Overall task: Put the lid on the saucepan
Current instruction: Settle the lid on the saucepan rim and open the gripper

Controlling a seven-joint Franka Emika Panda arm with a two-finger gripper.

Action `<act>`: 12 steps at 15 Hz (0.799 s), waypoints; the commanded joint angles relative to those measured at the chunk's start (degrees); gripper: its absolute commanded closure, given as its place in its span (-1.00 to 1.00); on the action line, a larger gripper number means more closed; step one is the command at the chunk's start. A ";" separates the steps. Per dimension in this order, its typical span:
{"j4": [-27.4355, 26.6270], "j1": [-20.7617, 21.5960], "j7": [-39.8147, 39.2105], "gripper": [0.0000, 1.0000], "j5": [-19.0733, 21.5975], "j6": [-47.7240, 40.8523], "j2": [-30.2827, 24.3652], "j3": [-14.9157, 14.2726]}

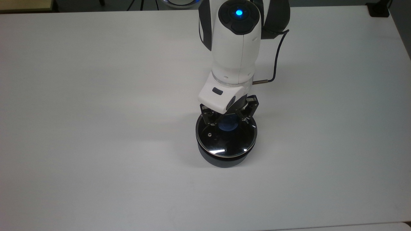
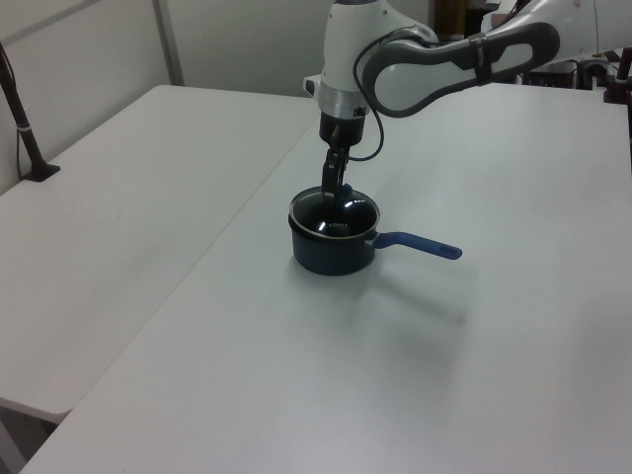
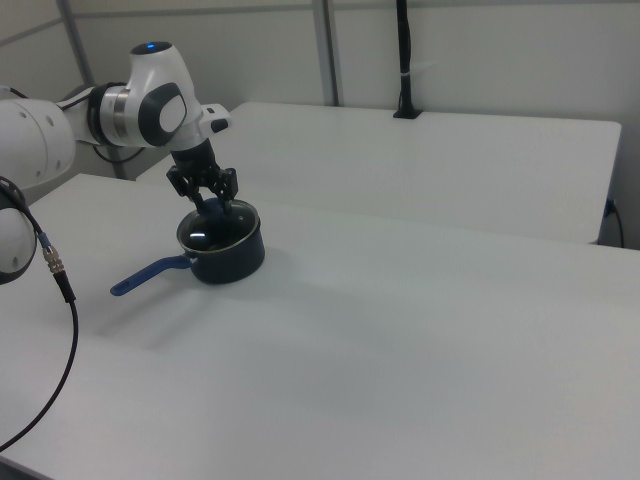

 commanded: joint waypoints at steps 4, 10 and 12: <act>0.85 0.27 1.09 0.80 1.26 2.69 2.46 -0.37; 0.85 0.45 1.18 0.41 1.17 2.78 3.51 -0.37; 0.76 0.45 1.53 -0.37 1.17 2.78 3.51 -0.37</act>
